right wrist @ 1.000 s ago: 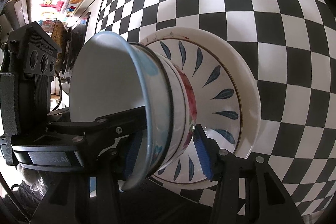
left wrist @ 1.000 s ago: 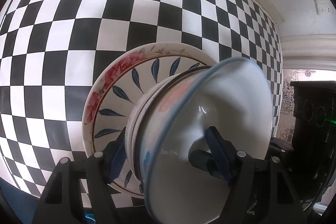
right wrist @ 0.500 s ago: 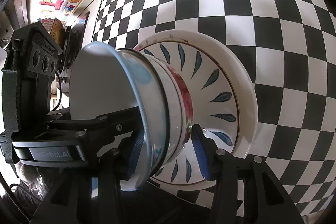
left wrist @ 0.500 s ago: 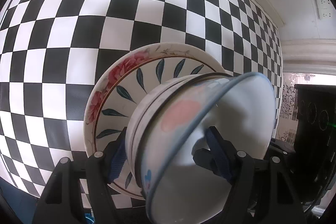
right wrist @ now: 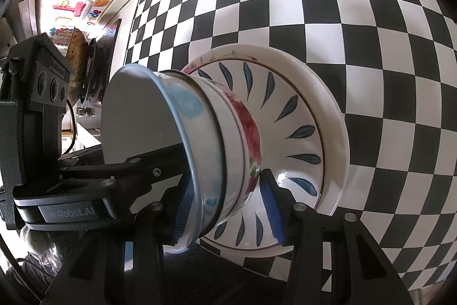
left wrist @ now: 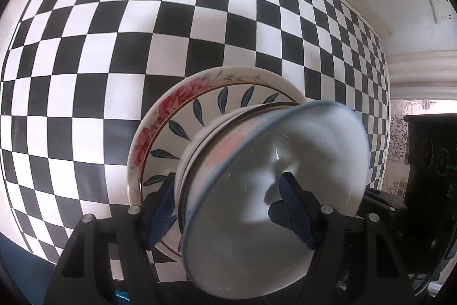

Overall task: Organize plates and bowls
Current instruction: 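Open both tools and lift them away from the stacked dishes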

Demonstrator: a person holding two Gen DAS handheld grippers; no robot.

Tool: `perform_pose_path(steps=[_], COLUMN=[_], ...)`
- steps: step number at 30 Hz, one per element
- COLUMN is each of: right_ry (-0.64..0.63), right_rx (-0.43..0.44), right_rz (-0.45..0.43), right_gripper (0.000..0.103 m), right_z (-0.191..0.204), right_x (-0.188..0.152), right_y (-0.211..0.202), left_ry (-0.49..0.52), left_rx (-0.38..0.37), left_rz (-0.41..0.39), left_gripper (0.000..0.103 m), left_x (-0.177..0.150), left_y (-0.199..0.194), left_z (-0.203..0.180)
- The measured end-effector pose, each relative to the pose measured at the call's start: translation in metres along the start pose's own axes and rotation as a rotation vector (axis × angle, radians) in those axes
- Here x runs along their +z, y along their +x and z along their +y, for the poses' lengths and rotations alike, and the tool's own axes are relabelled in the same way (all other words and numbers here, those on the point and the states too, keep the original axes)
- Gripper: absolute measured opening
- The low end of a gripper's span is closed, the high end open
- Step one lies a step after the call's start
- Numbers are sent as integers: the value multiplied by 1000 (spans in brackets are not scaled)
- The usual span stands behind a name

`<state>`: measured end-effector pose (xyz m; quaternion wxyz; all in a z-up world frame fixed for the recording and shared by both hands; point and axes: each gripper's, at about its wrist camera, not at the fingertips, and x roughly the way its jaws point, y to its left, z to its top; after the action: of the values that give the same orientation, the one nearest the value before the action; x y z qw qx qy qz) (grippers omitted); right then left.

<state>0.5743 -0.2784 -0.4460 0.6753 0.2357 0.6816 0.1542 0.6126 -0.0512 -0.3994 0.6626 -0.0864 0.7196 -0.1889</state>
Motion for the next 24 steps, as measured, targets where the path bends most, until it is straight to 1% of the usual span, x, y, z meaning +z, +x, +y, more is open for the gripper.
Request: perform_pose_path(steps=[3, 6, 8, 12, 16, 19, 20, 21, 22, 23, 24], right_ry=[-8, -15, -26, -39, -59, -63, -66, -65, -63, -63, -61], right_rx=[-17, -57, -102, -163, -239, -305, -342, -372, -405, -426, -450], right_rz=[-15, -33, -45, -71, -112, -150, -166, -178, -195, -209, -227], right_gripper=[49, 49, 49, 49, 49, 53, 59, 65, 81, 95, 98], right_z=[2, 4, 6, 13, 24, 33, 37, 39, 41, 43, 46], right_x=[-1, -2, -5, -10, -17, -25, -28, -30, -33, -35, -38], right_y=[-5, -11, -16, -29, -47, -62, -68, -71, -76, -80, -84], left_ry=[5, 14, 24, 44, 47, 49, 46, 42, 42, 48, 54], left_rx=[13, 35, 66, 143, 192, 232, 239, 251, 265, 271, 272], left_rz=[-23, -58, -92, -166, -219, -255, -277, -301, -330, -355, -372], left_gripper=[69, 69, 69, 69, 71, 71, 71, 74, 78, 85, 87], left_x=[-1, -2, -4, -11, -20, -25, -28, -30, -32, -34, -35], left_y=[-8, -19, -30, -53, -70, -80, -84, -88, -93, -97, -100], left_z=[-3, -5, -6, -11, -9, -8, -7, -6, -5, -5, -5])
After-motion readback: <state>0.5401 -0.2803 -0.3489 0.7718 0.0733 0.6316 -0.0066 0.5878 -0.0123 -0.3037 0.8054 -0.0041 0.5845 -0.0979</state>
